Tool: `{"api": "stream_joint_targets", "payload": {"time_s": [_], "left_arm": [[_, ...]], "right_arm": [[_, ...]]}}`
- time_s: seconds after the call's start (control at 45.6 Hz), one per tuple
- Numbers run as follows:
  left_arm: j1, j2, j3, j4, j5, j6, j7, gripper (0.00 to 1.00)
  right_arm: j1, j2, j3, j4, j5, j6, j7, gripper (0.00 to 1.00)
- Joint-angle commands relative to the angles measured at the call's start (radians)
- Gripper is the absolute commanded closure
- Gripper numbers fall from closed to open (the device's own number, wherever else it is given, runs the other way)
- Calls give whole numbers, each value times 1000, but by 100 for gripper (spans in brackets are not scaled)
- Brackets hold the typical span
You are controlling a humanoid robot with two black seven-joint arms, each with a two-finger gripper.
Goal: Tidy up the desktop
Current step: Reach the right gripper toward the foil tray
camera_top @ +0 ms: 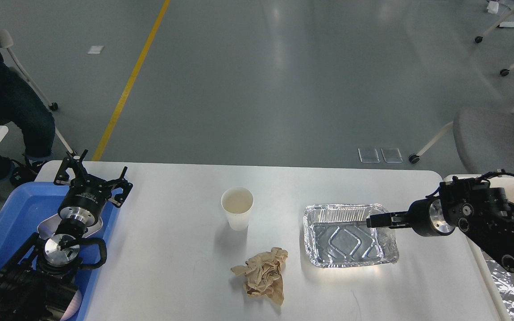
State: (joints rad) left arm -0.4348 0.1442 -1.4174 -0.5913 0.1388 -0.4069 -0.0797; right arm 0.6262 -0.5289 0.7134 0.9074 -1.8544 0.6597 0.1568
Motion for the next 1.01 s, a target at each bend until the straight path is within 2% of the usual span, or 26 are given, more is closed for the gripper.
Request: {"api": "stream_joint_targets", "payload": {"time_s": [0.0,0.988], "left_arm": [[7,0,0,-1,1,-3,-2,2],[22,32,0,-10,-1,-6,0,2]], "right_arm": [[1,6,0,-25,-16,-22,1,0],[0,49,-80,-82,-16,-95,4,0]]}}
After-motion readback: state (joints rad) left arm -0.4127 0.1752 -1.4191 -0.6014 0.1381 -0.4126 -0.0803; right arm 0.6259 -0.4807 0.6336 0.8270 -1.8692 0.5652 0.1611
